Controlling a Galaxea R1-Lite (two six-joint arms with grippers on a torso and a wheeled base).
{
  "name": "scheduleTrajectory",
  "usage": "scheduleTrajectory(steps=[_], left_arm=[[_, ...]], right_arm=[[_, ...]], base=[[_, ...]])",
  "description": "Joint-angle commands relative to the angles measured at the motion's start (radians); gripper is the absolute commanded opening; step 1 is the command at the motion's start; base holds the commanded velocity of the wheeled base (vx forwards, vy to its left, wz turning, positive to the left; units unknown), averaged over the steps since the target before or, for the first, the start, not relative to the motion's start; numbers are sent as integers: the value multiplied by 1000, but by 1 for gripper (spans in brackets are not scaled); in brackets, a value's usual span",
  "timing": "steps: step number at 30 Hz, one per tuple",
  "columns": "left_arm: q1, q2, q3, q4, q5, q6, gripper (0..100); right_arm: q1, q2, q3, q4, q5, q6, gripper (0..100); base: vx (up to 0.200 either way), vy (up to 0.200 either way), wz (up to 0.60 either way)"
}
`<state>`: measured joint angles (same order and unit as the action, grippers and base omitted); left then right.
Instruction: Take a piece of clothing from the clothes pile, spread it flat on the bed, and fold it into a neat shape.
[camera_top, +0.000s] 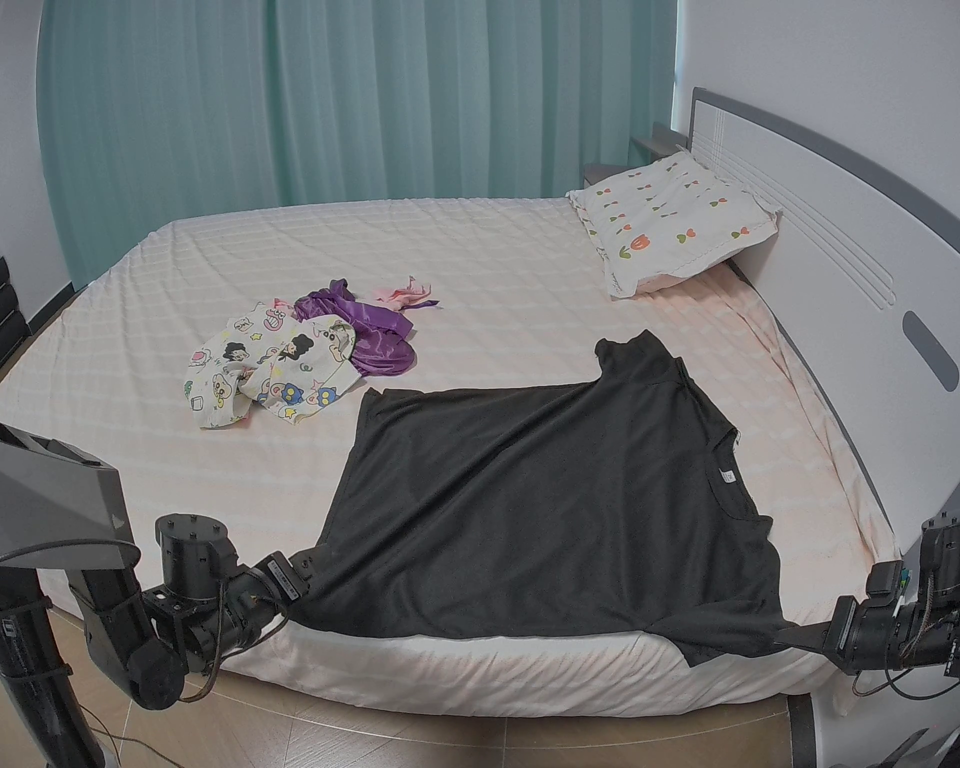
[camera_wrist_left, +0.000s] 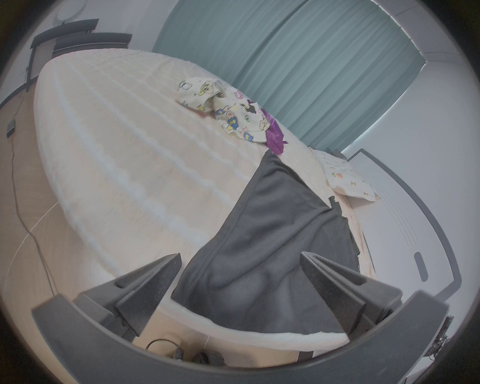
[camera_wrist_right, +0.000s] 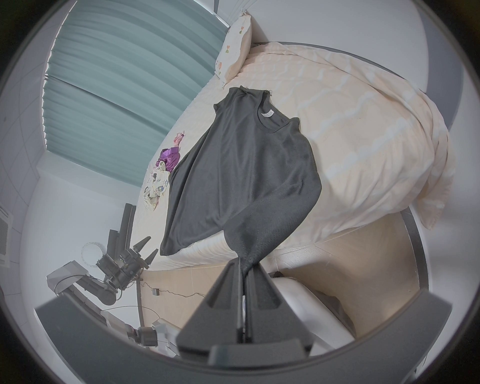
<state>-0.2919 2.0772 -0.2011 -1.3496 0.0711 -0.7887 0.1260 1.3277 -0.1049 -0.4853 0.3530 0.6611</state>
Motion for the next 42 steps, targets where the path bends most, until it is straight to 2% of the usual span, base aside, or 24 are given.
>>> scheduleTrajectory(steps=[1,6,10,17,33,34,42], left_arm=[[43,14,-84,15,-14,49,100],[69,141,-193,33,-19,126,100],[76,201,-262,49,-28,137,100],[77,201,-316,49,-169,132,100],[80,215,-402,121,-174,146,100],[80,215,-405,122,-174,146,0],[85,253,-454,124,-171,148,0]], right_arm=[[-2,47,-4,-4,4,-6,0],[-3,50,-1,-2,6,-9,0],[-3,56,-1,-2,6,-11,0],[-5,61,2,-2,6,-9,0],[-6,62,1,-2,8,-9,0],[-5,64,1,-2,8,-9,0],[-6,64,-1,-2,8,-9,0]], base=[[0,0,0],[0,0,0],[0,0,0],[0,0,0],[0,0,0],[0,0,0],[0,0,0]])
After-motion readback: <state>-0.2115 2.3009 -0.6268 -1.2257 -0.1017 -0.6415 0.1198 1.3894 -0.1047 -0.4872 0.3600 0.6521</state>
